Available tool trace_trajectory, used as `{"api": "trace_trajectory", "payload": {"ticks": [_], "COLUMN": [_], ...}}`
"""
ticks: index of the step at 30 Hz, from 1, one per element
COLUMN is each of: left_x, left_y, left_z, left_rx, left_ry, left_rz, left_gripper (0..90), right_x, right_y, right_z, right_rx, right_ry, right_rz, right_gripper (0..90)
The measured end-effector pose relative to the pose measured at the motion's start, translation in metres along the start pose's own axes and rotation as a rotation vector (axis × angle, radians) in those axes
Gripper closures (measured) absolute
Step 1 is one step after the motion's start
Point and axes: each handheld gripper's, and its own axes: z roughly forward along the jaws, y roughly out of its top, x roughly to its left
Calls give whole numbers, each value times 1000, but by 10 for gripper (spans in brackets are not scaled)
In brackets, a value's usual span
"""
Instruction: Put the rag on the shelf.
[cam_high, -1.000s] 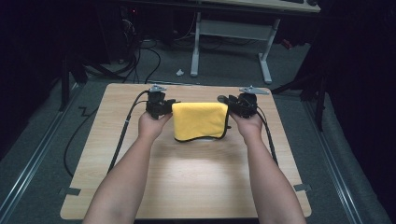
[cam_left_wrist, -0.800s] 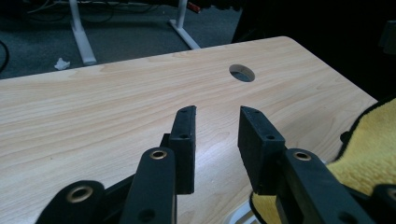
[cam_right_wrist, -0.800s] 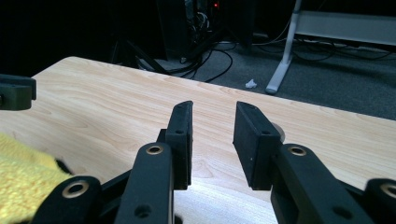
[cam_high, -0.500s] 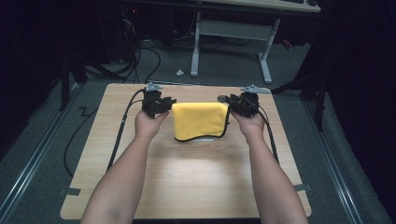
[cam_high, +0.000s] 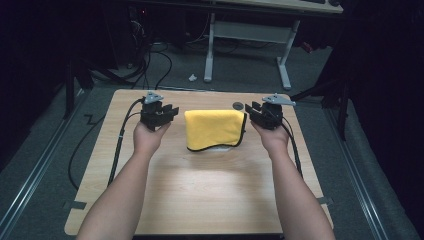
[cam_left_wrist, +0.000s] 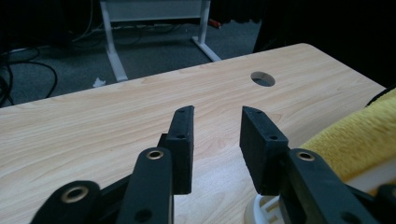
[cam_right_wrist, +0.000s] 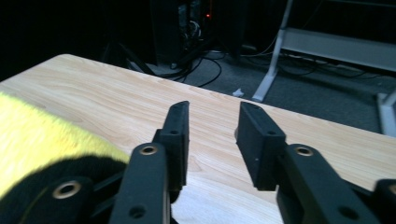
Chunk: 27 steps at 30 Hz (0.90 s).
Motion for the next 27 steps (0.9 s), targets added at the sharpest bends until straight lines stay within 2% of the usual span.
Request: {"api": "trace_trajectory", "payload": {"ticks": [3,6,8,10,13,14,15,17,19,21,23,27], "left_x": [0,-1,-2,-4,-7,-8,-11,-15,-20,-26,-33,-50], "left_y": [-3,-7,-11,-15,-24,-26,-31,-38,-46,-55,-65,-90], "left_z": [-10,-21,-28,-35,-48,-51,-57,-65,-73,-80,-86,-95], "left_rx": [-3,-27,-31,-34,-45,-48,-51,-53,-61,-61,-54,-29], "left_ry": [8,9,10,18,16,15,20,15,7,-2,-18,-49], "left_rz": [10,12,19,36,47,51,66,81,86,90,95,104], "left_gripper": [635,627,618,608,597,594,593,585,573,568,562,549], "right_x": [2,5,8,10,15,17,19,23,30,36,43,58], "right_y": [-3,-5,-7,-9,-12,-15,-17,-20,-26,-30,-37,-57], "right_z": [-9,-17,-25,-32,-43,-49,-52,-61,-72,-80,-89,-108], "right_rx": [-5,-1,-23,-29,-30,-61,-72,-64,-79,-64,-74,-74], "right_ry": [-12,-29,-36,-37,-47,-64,-72,-59,-67,-64,-63,-43], "right_rz": [-12,-44,-59,-53,-70,-91,-105,-113,-137,-161,-186,-181], "right_gripper": [625,612,608,604,548,550,551,552,564,564,563,544]}}
